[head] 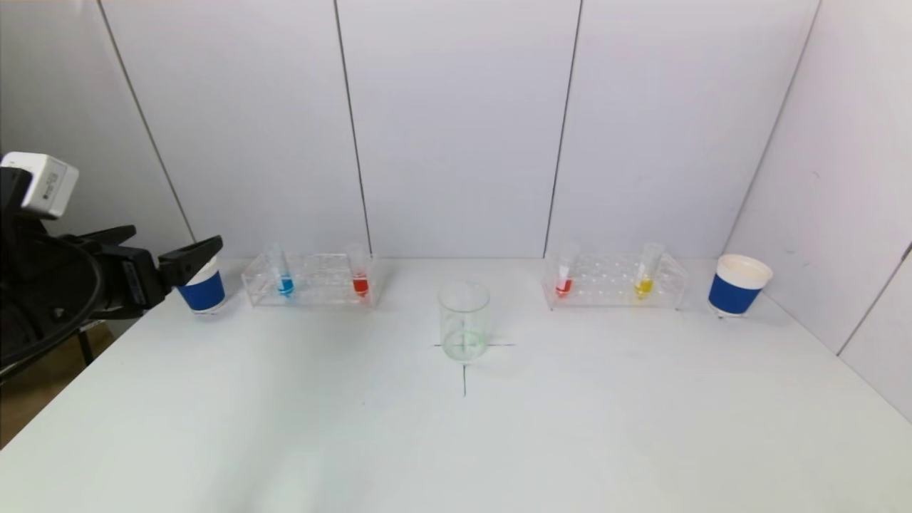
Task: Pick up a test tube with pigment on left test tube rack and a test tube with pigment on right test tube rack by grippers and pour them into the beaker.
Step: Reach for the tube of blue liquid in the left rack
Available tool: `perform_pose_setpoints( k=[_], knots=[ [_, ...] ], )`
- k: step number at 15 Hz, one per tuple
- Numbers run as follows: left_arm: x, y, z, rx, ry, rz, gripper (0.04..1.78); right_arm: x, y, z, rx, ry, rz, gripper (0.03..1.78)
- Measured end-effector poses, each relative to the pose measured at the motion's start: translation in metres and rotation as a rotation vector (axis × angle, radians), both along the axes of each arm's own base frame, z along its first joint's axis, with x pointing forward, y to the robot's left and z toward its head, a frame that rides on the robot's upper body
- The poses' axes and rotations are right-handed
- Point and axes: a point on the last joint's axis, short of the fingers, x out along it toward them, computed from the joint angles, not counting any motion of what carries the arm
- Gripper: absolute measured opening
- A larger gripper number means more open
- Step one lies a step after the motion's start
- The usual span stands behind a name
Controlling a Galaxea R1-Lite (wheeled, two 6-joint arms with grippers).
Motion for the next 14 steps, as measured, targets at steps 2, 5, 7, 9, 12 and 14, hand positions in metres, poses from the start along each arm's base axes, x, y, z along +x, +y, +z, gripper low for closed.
perform_pose_setpoints(
  k=[2, 5, 7, 9, 12, 14],
  knots=[
    [0.024, 0.008, -0.013, -0.009, -0.005, -0.002, 1.76, 0.000, 0.000, 0.000, 0.000, 0.000, 0.000, 1.77],
    [0.057, 0.017, -0.038, -0.012, -0.017, -0.005, 1.76, 0.000, 0.000, 0.000, 0.000, 0.000, 0.000, 1.77],
    [0.077, 0.021, -0.059, -0.012, -0.025, -0.005, 1.76, 0.000, 0.000, 0.000, 0.000, 0.000, 0.000, 1.77],
    [0.095, 0.024, -0.081, -0.012, -0.030, -0.006, 1.76, 0.000, 0.000, 0.000, 0.000, 0.000, 0.000, 1.77],
    [0.117, 0.027, -0.106, -0.008, -0.062, -0.002, 1.76, 0.000, 0.000, 0.000, 0.000, 0.000, 0.000, 1.77],
    [0.128, 0.028, -0.117, -0.008, -0.063, 0.002, 1.76, 0.000, 0.000, 0.000, 0.000, 0.000, 0.000, 1.77]
  ],
)
